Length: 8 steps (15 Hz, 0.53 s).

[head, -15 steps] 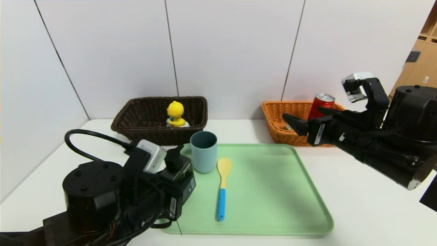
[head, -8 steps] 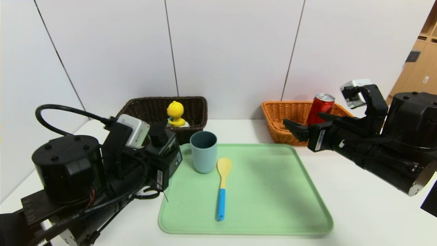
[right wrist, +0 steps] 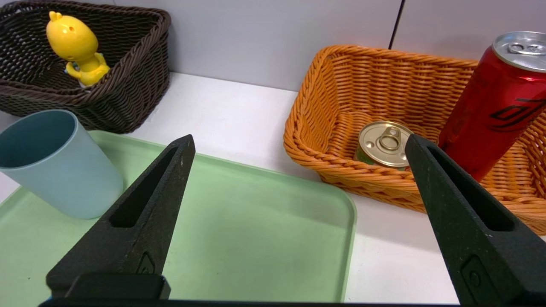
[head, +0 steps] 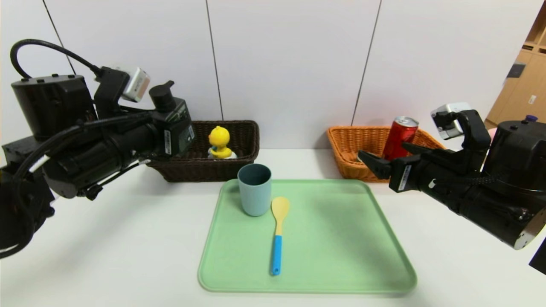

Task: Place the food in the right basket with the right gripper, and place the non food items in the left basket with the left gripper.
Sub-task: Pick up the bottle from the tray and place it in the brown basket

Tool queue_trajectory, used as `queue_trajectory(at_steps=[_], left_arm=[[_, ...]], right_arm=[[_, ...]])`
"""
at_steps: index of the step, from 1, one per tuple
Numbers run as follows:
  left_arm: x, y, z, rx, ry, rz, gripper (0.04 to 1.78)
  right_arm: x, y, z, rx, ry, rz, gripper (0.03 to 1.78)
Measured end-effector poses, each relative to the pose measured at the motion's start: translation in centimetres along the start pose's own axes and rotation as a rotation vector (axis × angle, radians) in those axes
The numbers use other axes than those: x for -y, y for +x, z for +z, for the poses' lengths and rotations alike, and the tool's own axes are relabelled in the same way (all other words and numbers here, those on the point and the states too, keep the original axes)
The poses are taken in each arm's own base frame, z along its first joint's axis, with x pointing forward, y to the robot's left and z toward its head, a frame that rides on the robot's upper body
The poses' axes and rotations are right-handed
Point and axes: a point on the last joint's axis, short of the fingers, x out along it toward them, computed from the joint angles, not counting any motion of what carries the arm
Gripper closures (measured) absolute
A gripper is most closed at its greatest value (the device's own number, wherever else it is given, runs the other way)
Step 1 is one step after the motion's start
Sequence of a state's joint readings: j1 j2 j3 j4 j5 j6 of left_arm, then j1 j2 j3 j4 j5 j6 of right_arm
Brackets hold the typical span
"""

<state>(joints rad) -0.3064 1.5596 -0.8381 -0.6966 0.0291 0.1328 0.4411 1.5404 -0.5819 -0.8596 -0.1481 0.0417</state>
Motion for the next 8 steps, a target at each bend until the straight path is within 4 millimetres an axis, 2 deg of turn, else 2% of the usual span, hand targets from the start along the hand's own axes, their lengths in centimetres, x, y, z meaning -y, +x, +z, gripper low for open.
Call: queue_trajectory(at_steps=[3, 6, 8], left_arm=[[-3.2, 3.4, -0.4, -0.042, 0.046, 0.056, 1.19], [-5.8, 7.3, -2.5, -0.093, 0.079, 0.093, 1.19], [-6.5, 9.1, -4.1, -0.128, 0.078, 0.099, 1.19]], right_arm=[[0.1, -0.2, -0.3, -0.008, 0.0, -0.004, 0.11], [0.2, -0.3, -0.4, -0.012, 0.001, -0.009, 0.11], [0.4, -0.3, -0.4, -0.012, 0.001, -0.018, 0.11]])
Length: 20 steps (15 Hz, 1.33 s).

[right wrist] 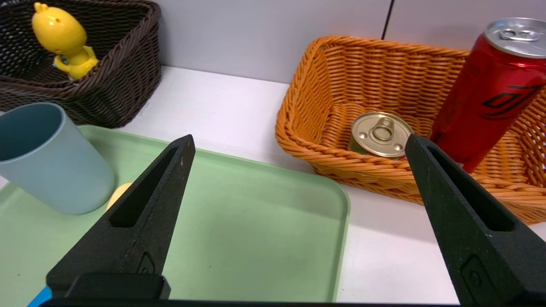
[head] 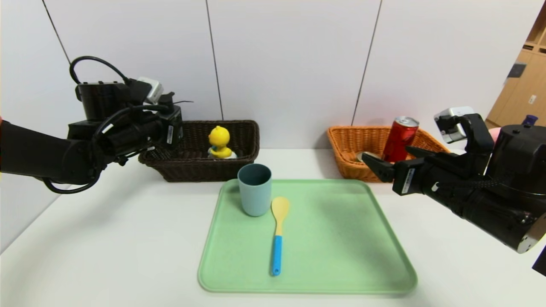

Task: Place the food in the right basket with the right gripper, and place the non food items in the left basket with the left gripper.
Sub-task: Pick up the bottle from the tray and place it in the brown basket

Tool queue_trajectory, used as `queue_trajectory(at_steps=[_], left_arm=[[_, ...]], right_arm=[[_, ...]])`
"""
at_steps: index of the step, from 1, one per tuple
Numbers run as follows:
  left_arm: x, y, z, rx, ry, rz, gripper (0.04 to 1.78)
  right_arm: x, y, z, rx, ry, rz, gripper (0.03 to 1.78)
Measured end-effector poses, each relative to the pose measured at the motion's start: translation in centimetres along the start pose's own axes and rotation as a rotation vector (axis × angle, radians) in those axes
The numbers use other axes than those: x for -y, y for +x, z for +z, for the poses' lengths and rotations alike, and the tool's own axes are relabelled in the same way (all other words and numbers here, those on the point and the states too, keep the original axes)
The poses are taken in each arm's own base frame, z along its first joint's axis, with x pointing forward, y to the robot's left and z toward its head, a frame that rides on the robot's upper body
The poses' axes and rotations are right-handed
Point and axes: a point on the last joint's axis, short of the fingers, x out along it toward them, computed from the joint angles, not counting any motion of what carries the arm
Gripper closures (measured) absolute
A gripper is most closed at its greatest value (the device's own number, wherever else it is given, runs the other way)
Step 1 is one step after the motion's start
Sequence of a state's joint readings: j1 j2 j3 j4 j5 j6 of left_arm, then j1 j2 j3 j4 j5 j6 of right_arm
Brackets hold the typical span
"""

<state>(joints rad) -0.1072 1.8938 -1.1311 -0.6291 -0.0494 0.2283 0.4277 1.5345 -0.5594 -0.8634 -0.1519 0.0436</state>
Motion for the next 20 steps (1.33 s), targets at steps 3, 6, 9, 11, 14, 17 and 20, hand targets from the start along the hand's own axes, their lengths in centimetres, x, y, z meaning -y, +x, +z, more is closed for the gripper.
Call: queue_trajectory(at_steps=[3, 6, 9, 11, 14, 17, 20], left_arm=[[0.1, 1.8, -1.8, -0.042, -0.003, -0.004, 1.19], [0.2, 2.4, -2.2, -0.055, -0.001, -0.007, 1.19], [0.1, 2.6, -2.1, -0.026, -0.007, 0.003, 1.19], [0.0, 2.7, -1.7, 0.028, -0.002, 0.012, 1.19], [0.0, 2.8, -1.8, 0.027, -0.002, 0.012, 1.19], [0.1, 2.8, -2.2, 0.001, 0.0, 0.008, 1.19], [0.2, 2.9, -2.5, -0.017, 0.003, 0.005, 1.19]], right_arm=[[0.2, 0.0, 0.0, -0.001, 0.001, -0.009, 0.11], [0.4, 0.0, 0.0, -0.001, 0.002, -0.015, 0.11], [0.4, 0.0, -0.1, 0.0, 0.002, -0.014, 0.11], [0.4, 0.1, 0.1, 0.018, 0.005, -0.013, 0.11], [0.4, 0.1, 0.1, 0.022, 0.007, -0.011, 0.11], [0.4, 0.1, 0.2, 0.023, 0.007, -0.01, 0.11], [0.4, 0.1, 0.1, 0.021, 0.007, -0.01, 0.11]])
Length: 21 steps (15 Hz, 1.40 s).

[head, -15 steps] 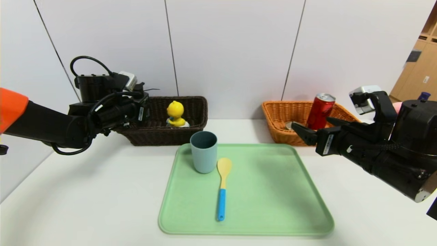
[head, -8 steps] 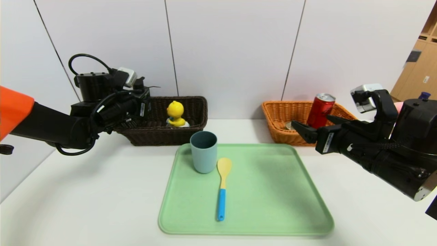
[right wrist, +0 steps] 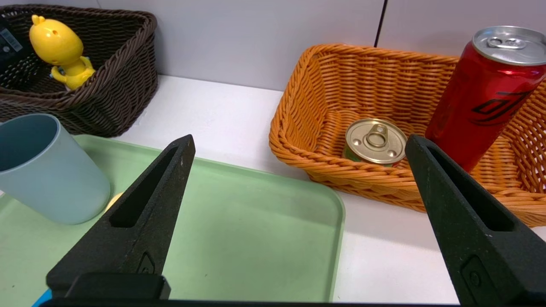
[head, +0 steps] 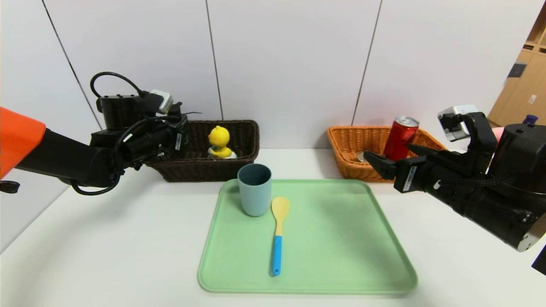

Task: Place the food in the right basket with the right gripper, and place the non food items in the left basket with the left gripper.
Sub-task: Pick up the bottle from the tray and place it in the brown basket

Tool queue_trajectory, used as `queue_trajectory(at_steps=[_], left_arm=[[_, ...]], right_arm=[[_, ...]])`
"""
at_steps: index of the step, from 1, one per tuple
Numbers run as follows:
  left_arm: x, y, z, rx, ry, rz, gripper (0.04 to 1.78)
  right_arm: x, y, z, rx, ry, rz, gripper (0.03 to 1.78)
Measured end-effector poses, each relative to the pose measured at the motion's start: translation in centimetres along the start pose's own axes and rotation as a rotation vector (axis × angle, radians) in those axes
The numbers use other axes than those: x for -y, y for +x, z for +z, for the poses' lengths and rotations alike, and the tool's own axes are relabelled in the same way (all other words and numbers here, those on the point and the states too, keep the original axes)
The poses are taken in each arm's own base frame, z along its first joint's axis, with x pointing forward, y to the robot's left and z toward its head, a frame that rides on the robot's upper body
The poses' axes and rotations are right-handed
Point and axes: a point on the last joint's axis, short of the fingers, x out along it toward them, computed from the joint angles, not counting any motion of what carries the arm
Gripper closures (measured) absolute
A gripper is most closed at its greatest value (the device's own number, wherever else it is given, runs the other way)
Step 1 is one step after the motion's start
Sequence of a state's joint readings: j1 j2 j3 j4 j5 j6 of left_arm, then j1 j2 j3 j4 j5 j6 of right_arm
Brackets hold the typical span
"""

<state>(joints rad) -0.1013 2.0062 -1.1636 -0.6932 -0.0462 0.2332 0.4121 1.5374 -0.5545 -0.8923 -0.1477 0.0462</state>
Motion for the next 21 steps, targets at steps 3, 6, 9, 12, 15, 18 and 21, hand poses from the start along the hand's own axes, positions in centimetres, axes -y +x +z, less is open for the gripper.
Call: queue_trajectory(at_steps=[3, 6, 9, 12, 15, 18, 21], left_arm=[[0.0, 0.1, 0.1, -0.02, 0.001, -0.005, 1.19], [-0.1, 0.2, 0.7, -0.075, -0.001, -0.018, 1.19], [-0.3, 0.4, 1.6, -0.137, -0.004, -0.033, 1.19], [-0.4, 1.2, 2.1, -0.161, -0.005, -0.038, 1.19], [-0.3, 2.2, 1.7, -0.166, -0.004, -0.041, 1.19], [-0.1, 2.9, 0.9, -0.181, -0.004, -0.042, 1.19], [0.2, 3.3, 0.6, -0.19, -0.004, -0.048, 1.19]], right_arm=[[0.0, 0.0, 0.0, -0.001, 0.0, -0.001, 0.11], [0.0, 0.0, -0.1, -0.002, 0.005, 0.0, 0.11], [0.0, -0.1, 0.0, 0.002, 0.03, -0.001, 0.11], [0.1, -0.1, 0.0, 0.002, 0.033, -0.002, 0.11], [0.1, -0.1, 0.0, 0.001, 0.035, -0.005, 0.11], [0.3, 0.0, 0.0, 0.001, 0.036, -0.01, 0.11], [0.3, 0.1, 0.0, 0.002, 0.036, -0.012, 0.11]])
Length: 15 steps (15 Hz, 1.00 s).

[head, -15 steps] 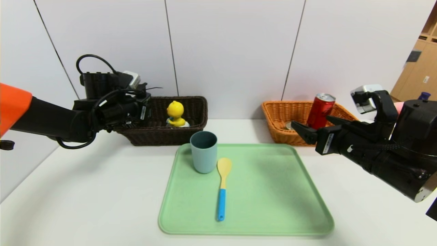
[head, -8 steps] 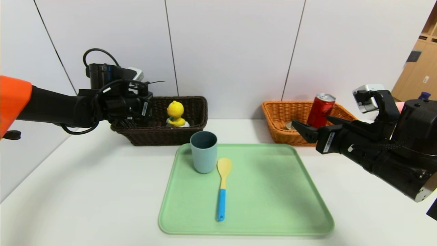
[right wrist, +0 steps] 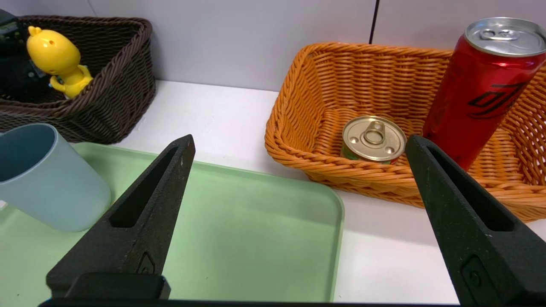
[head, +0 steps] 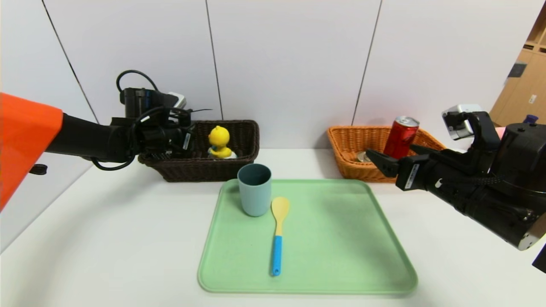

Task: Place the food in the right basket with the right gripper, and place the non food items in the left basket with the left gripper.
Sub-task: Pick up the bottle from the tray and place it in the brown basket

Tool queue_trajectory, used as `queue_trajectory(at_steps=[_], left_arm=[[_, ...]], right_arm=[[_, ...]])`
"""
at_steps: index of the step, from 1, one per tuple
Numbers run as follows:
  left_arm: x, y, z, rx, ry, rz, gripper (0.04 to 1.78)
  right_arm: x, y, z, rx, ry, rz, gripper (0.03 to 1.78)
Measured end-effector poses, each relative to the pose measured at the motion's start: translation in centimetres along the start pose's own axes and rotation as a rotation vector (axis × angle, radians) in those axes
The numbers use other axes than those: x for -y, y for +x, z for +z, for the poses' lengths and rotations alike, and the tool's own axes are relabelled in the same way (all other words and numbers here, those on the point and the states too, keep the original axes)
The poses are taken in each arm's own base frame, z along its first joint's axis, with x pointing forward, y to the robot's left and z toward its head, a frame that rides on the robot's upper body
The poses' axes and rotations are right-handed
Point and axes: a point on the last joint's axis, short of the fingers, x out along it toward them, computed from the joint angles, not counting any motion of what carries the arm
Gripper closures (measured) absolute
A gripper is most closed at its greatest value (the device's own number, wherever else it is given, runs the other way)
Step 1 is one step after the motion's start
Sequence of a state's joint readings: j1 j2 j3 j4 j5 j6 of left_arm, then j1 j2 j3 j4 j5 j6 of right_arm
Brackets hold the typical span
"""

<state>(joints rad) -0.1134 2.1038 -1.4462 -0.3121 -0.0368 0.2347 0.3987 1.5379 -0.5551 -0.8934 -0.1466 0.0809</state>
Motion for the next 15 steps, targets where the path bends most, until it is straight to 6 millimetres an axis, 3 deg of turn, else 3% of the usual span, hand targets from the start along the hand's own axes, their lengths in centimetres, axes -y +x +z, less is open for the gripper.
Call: queue_trajectory(at_steps=[10, 15], left_arm=[[0.2, 0.56, -0.65, -0.023, 0.001, -0.005, 1.17], [0.12, 1.08, -0.59, 0.032, 0.001, 0.028, 0.66]], right_arm=[[0.02, -0.01, -0.11, -0.003, 0.0, 0.0, 0.11], [0.02, -0.02, -0.07, -0.002, 0.0, -0.001, 0.11]])
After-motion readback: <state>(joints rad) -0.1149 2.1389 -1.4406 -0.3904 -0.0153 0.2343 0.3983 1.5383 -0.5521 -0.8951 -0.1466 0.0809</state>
